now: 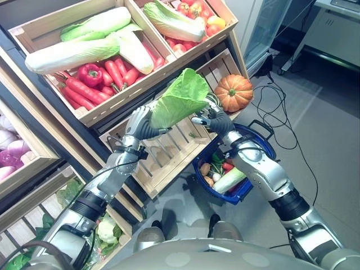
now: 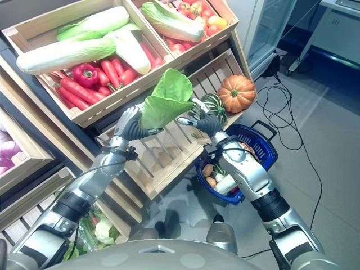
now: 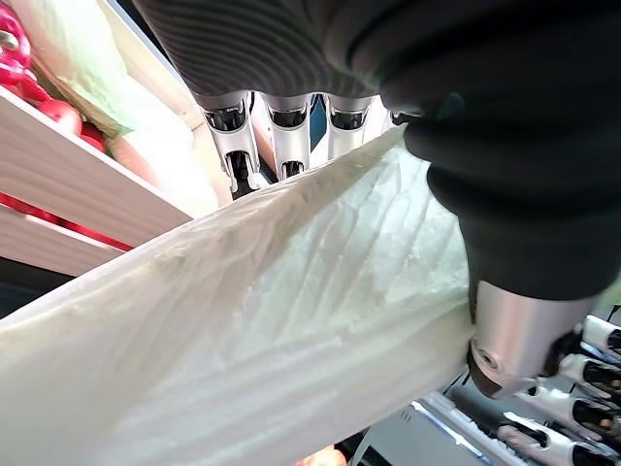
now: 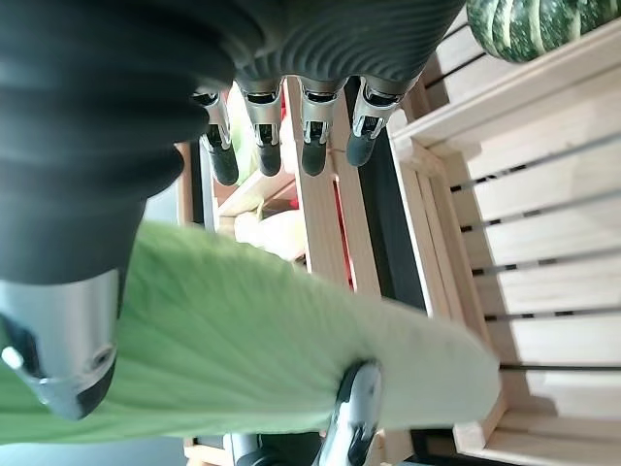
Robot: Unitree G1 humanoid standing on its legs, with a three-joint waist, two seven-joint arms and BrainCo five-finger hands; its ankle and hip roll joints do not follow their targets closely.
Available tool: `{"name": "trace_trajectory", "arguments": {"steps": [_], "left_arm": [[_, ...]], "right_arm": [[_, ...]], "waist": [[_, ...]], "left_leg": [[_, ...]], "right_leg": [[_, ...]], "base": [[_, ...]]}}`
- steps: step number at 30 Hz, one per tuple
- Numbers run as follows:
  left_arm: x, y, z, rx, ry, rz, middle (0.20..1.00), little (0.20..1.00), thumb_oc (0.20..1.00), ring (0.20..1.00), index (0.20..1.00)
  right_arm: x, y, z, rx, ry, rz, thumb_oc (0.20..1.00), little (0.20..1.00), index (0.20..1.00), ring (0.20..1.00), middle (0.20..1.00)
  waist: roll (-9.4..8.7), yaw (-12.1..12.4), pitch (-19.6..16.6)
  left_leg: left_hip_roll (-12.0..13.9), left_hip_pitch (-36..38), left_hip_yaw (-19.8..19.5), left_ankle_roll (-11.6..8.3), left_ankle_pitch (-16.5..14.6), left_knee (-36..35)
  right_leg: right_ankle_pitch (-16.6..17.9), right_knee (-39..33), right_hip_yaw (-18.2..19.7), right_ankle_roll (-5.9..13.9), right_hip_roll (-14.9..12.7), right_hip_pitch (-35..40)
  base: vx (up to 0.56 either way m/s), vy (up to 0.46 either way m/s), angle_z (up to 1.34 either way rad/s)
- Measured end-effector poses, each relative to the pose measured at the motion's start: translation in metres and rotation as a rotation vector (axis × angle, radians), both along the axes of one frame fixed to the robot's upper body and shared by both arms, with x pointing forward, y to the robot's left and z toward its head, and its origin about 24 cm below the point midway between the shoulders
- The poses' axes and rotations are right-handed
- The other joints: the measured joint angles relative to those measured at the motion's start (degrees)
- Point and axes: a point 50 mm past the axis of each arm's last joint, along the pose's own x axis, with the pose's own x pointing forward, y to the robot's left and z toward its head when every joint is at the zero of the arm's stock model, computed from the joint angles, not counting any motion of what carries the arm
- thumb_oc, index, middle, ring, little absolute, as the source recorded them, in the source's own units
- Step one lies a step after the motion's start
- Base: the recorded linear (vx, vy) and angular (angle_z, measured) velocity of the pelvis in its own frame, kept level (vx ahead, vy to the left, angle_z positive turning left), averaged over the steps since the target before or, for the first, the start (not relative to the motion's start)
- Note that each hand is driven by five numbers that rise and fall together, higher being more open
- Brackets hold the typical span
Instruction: Pick up fruits and vegetables into the basket
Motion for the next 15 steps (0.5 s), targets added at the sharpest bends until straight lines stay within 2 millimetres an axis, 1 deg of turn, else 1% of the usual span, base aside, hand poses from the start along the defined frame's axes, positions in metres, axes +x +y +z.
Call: {"name": "trace_trajectory", "arguments": {"steps": [3, 7, 15], "left_arm": [[0.0, -0.007, -0.001, -0.017, 0.009, -0.018, 0.2, 0.2, 0.2, 0.2, 0.2], [0.001, -0.015, -0.001, -0.009, 0.013, -0.037, 0.2, 0.2, 0.2, 0.2, 0.2], [0.002, -0.022, -0.001, -0.013, 0.012, -0.03, 0.2, 0.2, 0.2, 0.2, 0.2]], "right_arm": [[-0.002, 0.009, -0.004, 0.043, 0.041, 0.014, 1.0, 1.0, 1.0, 1.0, 1.0], [-0.004, 0.021, -0.011, 0.037, 0.087, 0.063, 1.0, 1.0, 1.0, 1.0, 1.0], [0.001, 0.029, -0.013, 0.047, 0.113, 0.064, 1.0, 1.0, 1.0, 1.0, 1.0]], "waist": [[-0.71, 0.0, -0.64], [-0.86, 0.06, -0.8], [-0.85, 0.18, -0.92]], "left_leg": [[0.0, -0.02, -0.01, 0.0, 0.0, 0.0], [0.0, -0.01, -0.07, 0.01, 0.0, 0.03], [-0.03, -0.02, -0.13, 0.01, 0.01, 0.09]], "right_leg": [[0.0, -0.03, -0.03, 0.0, -0.03, 0.01], [0.01, -0.02, -0.08, -0.01, -0.07, 0.08], [0.03, -0.01, -0.13, -0.03, -0.11, 0.1]], "base": [[0.0, 0.0, 0.0], [0.0, 0.0, 0.0], [0.0, 0.0, 0.0]]}}
